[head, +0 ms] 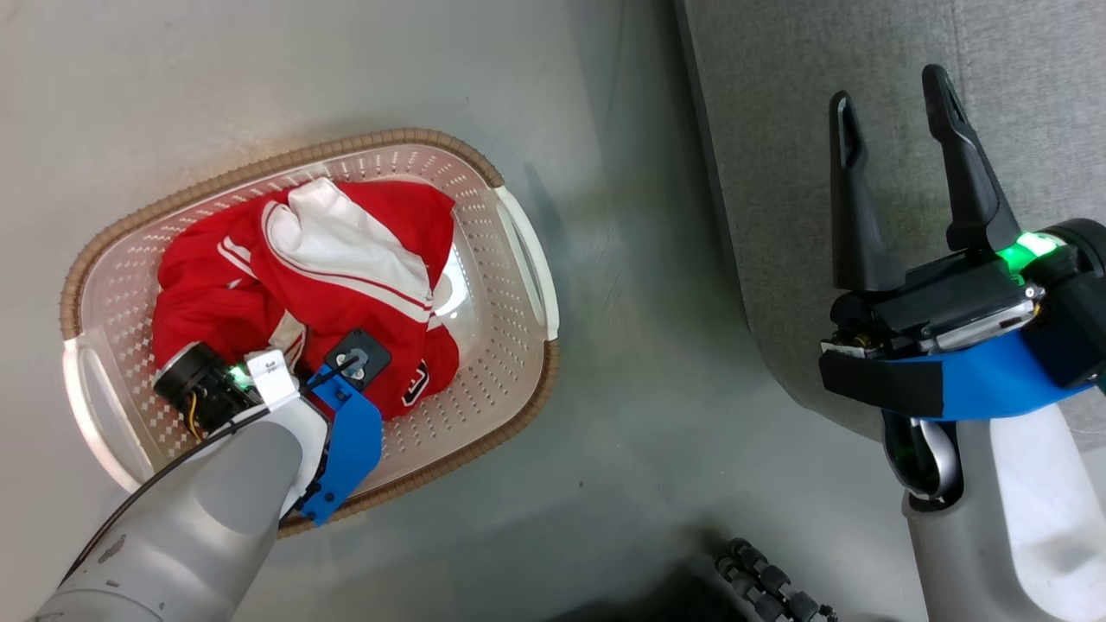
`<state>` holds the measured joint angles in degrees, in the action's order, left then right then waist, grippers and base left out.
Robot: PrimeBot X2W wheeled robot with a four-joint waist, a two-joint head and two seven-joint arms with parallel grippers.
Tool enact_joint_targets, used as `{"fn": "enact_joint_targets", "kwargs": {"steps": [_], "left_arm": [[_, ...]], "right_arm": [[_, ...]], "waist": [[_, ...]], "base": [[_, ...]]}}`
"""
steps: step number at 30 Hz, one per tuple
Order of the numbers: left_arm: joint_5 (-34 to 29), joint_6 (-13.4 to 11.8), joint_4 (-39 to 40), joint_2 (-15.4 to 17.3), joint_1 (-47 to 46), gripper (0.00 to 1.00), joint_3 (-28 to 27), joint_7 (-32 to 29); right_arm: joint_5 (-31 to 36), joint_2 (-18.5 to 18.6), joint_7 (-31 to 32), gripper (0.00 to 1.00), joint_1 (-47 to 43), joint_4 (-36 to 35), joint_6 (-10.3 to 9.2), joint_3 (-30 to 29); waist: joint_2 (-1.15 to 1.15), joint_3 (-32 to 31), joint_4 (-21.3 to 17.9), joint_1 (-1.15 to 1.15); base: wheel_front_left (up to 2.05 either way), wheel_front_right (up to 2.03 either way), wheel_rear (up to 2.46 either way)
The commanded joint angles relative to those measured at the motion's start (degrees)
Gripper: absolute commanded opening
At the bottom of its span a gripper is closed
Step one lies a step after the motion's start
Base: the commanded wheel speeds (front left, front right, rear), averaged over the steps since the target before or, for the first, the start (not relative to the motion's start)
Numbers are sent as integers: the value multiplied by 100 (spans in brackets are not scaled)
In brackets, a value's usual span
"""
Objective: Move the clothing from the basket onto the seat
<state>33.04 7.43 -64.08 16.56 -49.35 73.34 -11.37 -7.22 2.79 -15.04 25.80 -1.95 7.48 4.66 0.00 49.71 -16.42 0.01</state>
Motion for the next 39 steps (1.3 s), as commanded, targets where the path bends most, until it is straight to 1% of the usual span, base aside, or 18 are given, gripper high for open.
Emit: {"fn": "enact_joint_targets", "kwargs": {"steps": [1, 7, 10, 11, 12, 13, 17, 25, 31, 39], "left_arm": [[-14, 6, -23, 32, -107, 100, 14, -21], [56, 6, -76, -39, -196, 100, 14, -97], [-56, 6, -33, -73, -171, 100, 14, -72], [-95, 6, -35, -71, -170, 96, 14, -69], [-125, 6, -35, -66, -174, 41, 14, -56], [-146, 6, -30, -72, -170, 0, 14, -32], [-271, 6, 6, -87, -97, 0, 15, -92], [-240, 6, 170, -143, -2, 0, 15, 112], [-299, 6, 373, -218, 150, 0, 15, 367], [-10, 6, 536, -405, 346, 0, 15, 932]], "right_arm": [[-42, 18, -22, 100, 111, -35, 3, -10], [-49, 18, -21, 100, 115, -106, 3, -42], [-37, 18, -22, 100, 116, -125, 3, -32], [-31, 18, -22, 100, 122, -119, 3, -26], [-24, 18, -22, 100, 125, -112, 3, -24], [-23, 18, -22, 100, 125, -113, 3, -21], [-31, 18, -22, 100, 120, -133, 3, -25], [-29, 18, -22, 100, 64, -54, 3, -36], [63, 18, -21, 100, -26, 26, 3, -67], [169, 19, -22, 100, -174, 168, 3, -101]], "waist": [[0, 53, 1, -1], [0, 175, 46, -1], [0, 184, 55, -1], [0, 182, 57, -1], [0, 177, 59, -1], [0, 169, 59, -1], [0, 125, 56, -1], [0, -116, 132, -1], [0, -496, 287, -1], [0, -1113, 579, -1]], "base": [[0, 0, 0], [0, 0, 0], [0, 0, 0], [0, 0, 0], [0, 0, 0], [0, 0, 0], [0, 0, 0], [0, 0, 0], [0, 0, 0], [0, 0, 0]]}}
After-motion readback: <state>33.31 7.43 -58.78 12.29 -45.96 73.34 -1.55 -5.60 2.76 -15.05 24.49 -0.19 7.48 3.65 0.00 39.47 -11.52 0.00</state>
